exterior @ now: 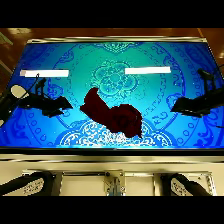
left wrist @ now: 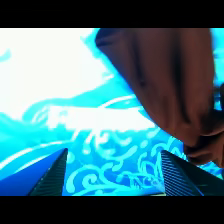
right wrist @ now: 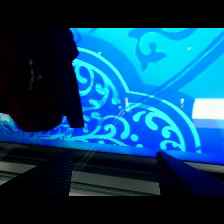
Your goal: Fold the shirts.
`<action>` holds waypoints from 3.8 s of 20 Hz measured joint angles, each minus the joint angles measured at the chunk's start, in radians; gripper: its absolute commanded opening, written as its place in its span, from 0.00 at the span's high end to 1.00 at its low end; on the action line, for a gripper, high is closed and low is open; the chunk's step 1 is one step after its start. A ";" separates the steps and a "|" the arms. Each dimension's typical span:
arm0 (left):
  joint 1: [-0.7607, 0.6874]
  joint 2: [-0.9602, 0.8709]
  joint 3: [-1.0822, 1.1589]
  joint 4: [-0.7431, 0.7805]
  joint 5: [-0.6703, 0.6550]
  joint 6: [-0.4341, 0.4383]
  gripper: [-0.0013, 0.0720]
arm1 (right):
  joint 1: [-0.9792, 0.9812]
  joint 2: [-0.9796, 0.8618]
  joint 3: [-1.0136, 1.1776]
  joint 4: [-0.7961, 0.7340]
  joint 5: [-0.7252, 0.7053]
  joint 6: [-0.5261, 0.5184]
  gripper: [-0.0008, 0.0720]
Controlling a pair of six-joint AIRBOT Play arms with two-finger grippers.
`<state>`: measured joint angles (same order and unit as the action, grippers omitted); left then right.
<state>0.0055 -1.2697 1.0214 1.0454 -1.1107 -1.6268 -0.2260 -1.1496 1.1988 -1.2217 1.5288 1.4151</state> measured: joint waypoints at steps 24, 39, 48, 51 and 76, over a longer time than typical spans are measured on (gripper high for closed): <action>-0.079 -0.416 0.080 -0.294 0.331 0.042 0.92 | 0.187 -0.393 -0.060 0.229 -0.240 -0.127 0.13; -0.085 -0.078 0.301 -0.150 0.285 0.216 0.93 | 0.286 -0.398 0.064 0.291 -0.163 -0.242 0.90; -0.086 0.465 0.570 -0.003 0.311 0.224 0.93 | 0.219 0.169 0.421 0.306 -0.296 -0.166 0.90; -0.086 0.611 0.592 0.138 0.278 0.135 0.93 | 0.217 0.330 0.449 0.258 -0.377 -0.116 0.90; -0.064 0.292 -0.238 0.344 0.347 -0.120 0.92 | 0.215 -0.381 0.217 0.136 -0.655 0.060 0.87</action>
<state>-0.0589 -0.9775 0.7837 1.3891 -0.7639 -1.7470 -0.0113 -1.5303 1.4162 -1.0859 0.8742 1.4750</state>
